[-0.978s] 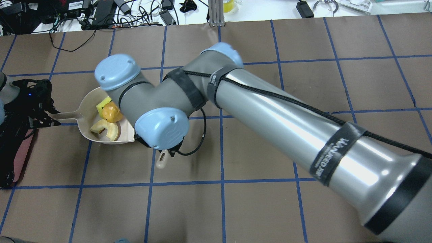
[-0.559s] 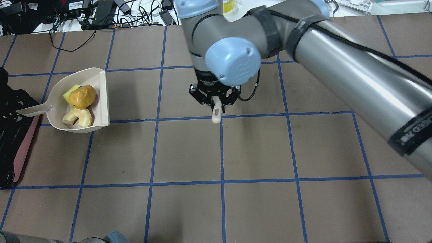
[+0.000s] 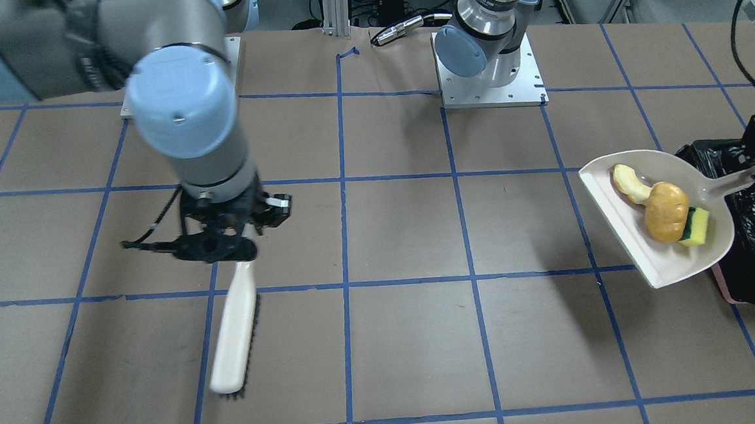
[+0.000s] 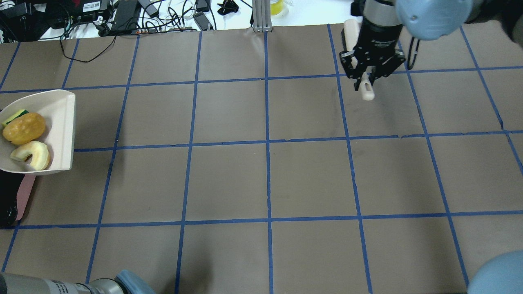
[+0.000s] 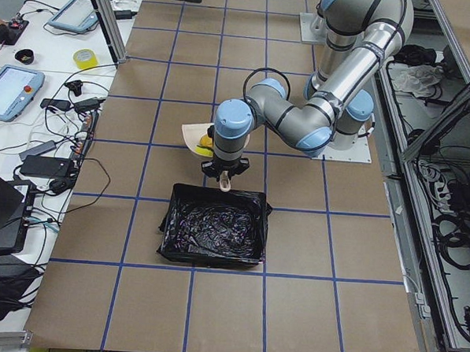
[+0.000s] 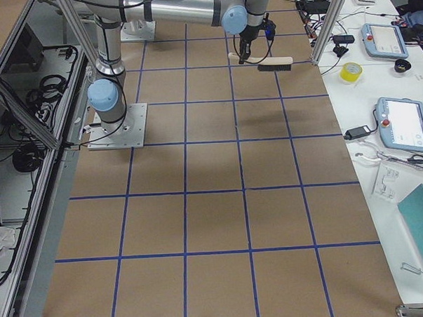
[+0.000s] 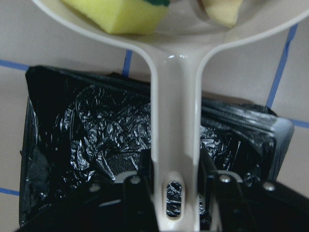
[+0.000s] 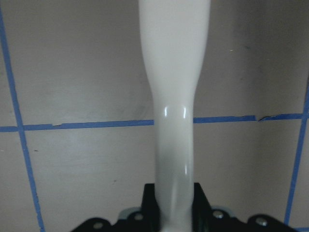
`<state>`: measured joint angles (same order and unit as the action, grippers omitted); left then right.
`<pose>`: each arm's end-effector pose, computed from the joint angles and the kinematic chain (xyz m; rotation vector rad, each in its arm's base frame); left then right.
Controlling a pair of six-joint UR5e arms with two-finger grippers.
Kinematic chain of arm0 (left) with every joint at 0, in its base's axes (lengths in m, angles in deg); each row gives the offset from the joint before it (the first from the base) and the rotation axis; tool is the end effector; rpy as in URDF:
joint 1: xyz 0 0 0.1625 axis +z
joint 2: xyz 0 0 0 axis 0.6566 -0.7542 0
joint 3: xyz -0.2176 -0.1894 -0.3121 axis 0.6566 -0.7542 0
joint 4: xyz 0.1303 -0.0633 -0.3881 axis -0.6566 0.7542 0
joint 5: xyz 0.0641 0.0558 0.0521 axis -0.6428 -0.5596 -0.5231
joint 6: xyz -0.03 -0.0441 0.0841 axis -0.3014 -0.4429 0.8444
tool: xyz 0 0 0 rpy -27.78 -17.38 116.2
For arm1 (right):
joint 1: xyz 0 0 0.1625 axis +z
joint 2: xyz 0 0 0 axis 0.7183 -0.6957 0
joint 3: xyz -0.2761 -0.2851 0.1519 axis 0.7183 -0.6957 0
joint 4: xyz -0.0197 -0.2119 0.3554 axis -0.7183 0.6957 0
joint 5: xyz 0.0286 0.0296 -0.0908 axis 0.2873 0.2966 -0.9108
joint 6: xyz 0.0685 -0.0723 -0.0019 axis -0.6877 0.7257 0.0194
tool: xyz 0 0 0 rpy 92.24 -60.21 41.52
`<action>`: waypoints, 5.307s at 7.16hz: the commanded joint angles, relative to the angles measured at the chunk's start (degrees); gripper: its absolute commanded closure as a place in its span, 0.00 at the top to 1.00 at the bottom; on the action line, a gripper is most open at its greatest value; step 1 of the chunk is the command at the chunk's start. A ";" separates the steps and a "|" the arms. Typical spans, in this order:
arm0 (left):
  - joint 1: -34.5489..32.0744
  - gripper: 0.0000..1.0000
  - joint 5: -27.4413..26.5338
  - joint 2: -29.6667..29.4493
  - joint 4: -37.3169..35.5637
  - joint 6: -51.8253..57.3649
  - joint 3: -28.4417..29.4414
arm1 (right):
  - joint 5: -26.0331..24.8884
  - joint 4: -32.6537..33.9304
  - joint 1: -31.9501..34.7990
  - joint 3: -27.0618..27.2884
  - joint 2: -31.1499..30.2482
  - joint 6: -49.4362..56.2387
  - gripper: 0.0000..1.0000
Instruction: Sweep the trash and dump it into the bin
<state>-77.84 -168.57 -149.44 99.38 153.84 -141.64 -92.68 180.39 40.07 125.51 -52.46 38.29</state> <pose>0.3759 -0.4554 0.3937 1.9893 2.4009 -0.0964 0.0912 -0.6043 0.4036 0.0434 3.1282 0.1922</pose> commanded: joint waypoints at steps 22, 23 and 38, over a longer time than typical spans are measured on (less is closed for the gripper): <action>-0.98 0.00 -21.94 -13.48 -48.90 26.37 11.65 | -4.51 -2.39 -14.26 8.27 -14.54 5.61 1.00; -1.60 0.00 -23.10 -12.17 -51.53 26.62 8.85 | -4.67 -4.78 -14.18 6.79 -19.10 4.44 1.00; -26.96 0.00 -8.09 -8.53 -10.07 -20.52 4.17 | -5.82 -9.82 -5.05 0.35 -22.05 -4.36 1.00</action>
<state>-99.26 -176.78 -156.11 89.05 140.89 -136.54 -99.26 170.45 33.64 125.73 -74.64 34.10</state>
